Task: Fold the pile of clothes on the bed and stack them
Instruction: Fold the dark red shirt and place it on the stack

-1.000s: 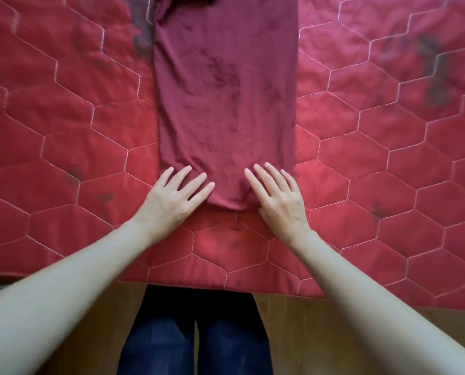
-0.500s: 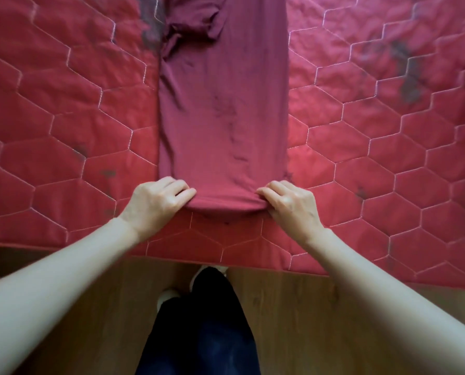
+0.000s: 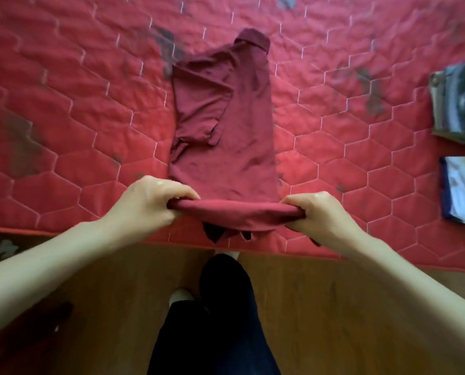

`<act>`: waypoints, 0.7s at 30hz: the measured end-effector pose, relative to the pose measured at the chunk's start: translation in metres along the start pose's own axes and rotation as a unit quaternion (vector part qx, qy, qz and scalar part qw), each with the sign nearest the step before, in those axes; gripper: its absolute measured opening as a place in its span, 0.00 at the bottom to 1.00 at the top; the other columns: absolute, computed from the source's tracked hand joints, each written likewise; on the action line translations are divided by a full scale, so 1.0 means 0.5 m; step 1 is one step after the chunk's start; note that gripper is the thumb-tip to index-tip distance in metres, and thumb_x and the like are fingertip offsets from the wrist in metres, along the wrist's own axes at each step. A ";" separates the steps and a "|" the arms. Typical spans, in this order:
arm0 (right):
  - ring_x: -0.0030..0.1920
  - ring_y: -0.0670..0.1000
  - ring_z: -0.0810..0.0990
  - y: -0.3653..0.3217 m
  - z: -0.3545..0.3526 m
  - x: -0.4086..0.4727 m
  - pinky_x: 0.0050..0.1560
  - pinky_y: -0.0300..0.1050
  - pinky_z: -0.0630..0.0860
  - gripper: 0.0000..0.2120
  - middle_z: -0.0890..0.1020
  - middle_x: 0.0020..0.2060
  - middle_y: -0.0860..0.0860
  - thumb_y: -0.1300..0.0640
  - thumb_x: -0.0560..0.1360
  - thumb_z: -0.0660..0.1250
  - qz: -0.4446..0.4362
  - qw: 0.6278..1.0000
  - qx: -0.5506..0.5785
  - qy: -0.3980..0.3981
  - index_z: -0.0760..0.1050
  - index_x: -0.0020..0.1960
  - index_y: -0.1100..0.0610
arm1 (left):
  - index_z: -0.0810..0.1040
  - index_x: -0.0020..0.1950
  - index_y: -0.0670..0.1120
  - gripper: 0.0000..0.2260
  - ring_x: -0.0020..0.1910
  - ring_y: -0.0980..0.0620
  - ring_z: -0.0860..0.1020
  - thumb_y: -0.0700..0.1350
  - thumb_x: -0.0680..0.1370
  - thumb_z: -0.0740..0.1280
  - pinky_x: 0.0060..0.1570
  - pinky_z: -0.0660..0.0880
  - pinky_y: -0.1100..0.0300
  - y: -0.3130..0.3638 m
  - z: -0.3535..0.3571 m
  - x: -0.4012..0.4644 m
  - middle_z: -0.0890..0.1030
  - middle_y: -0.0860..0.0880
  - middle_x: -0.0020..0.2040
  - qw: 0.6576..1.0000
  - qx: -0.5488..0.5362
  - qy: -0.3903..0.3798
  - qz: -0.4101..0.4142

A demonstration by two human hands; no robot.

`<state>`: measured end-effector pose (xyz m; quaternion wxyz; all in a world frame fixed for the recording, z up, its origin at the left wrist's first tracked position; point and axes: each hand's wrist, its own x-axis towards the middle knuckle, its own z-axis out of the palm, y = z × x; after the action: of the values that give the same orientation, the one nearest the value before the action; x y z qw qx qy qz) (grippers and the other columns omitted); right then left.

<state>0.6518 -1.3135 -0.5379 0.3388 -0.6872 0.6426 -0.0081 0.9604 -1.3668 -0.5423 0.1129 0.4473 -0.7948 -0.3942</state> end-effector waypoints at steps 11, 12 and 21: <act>0.52 0.57 0.77 0.083 -0.309 0.701 0.43 0.47 0.69 0.18 0.78 0.45 0.50 0.53 0.67 0.75 -0.030 0.994 -0.105 0.023 0.75 0.54 0.53 | 0.81 0.48 0.44 0.11 0.41 0.52 0.77 0.38 0.67 0.75 0.38 0.70 0.59 -0.163 -0.227 0.630 0.80 0.46 0.39 0.988 0.073 0.028 -0.130; 0.57 0.57 0.77 0.099 -0.310 0.762 0.49 0.48 0.72 0.23 0.79 0.52 0.53 0.53 0.68 0.74 -0.013 0.995 -0.088 0.034 0.74 0.61 0.53 | 0.80 0.56 0.46 0.16 0.49 0.48 0.78 0.40 0.68 0.74 0.43 0.72 0.59 -0.195 -0.227 0.677 0.81 0.45 0.47 0.983 0.083 0.055 -0.154; 0.73 0.58 0.61 0.152 -0.119 0.846 0.70 0.51 0.61 0.30 0.64 0.72 0.59 0.50 0.78 0.64 0.135 0.960 0.113 0.220 0.59 0.75 0.60 | 0.64 0.74 0.43 0.27 0.70 0.41 0.64 0.51 0.78 0.66 0.66 0.64 0.46 -0.325 -0.033 0.648 0.67 0.42 0.71 0.933 0.150 0.139 -0.296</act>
<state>0.6324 -1.7123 -0.7078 0.2626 -0.5324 0.7831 -0.1854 0.8844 -1.6815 -0.7059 0.0325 0.7245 -0.6525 -0.2198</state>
